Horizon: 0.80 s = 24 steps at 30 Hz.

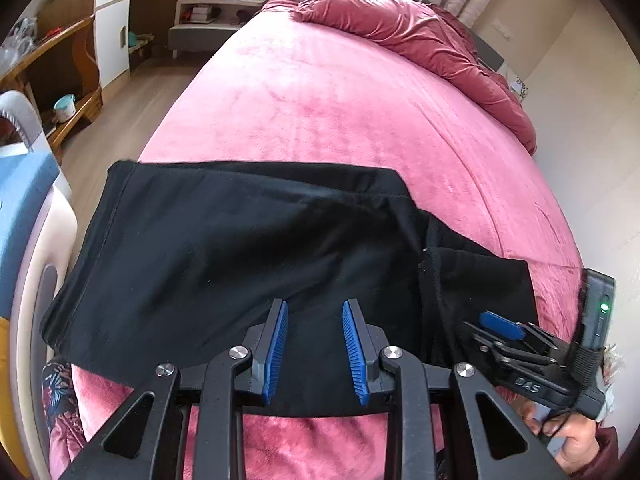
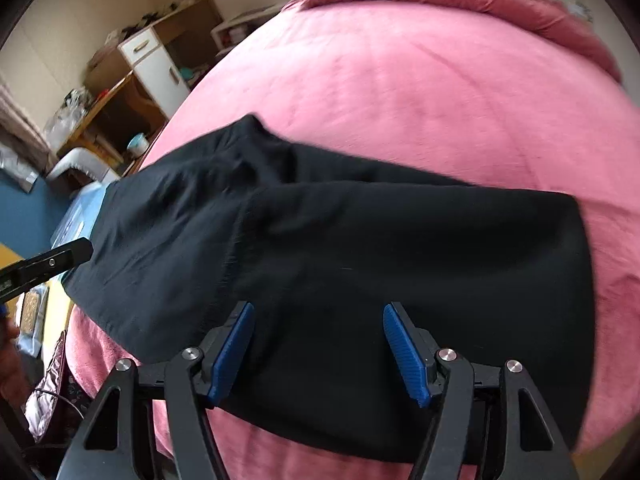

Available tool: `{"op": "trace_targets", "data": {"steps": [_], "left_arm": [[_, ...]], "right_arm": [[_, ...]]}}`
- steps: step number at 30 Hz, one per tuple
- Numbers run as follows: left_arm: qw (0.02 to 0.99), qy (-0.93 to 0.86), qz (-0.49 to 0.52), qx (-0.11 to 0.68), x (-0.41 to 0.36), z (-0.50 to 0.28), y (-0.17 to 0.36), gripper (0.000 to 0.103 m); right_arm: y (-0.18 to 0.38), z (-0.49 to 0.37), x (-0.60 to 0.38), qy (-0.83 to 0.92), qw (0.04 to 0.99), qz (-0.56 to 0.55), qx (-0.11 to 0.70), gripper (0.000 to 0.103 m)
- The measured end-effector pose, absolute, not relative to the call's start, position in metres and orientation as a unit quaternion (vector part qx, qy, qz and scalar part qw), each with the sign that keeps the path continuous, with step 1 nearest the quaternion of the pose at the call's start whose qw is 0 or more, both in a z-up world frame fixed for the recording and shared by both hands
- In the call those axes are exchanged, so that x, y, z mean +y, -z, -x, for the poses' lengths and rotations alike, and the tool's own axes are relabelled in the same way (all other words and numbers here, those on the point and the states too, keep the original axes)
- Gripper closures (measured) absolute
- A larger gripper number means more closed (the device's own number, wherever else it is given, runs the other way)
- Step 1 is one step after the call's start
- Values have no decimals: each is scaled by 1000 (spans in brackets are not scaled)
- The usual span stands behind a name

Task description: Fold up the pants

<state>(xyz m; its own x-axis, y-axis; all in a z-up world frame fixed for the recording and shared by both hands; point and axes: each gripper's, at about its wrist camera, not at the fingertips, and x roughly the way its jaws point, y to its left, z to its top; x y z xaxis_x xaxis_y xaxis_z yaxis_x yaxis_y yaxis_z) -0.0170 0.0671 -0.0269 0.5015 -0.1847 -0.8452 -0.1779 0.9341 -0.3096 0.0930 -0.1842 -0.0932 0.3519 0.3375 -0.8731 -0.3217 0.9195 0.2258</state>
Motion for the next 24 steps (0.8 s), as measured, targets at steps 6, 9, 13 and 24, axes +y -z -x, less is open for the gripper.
{"op": "trace_targets", "data": {"steps": [6, 9, 13, 24], "left_arm": [[828, -20, 222, 515, 96, 30, 37, 74], [813, -39, 271, 515, 127, 44, 41, 74], [772, -78, 396, 491, 189, 78, 48, 75], [667, -168, 557, 467, 247, 126, 104, 71]], "right_arm": [[107, -104, -166, -200, 817, 8, 541, 36], [108, -104, -165, -201, 818, 16, 539, 35], [109, -100, -169, -202, 823, 11, 531, 35], [109, -91, -172, -200, 827, 1, 526, 31]]}}
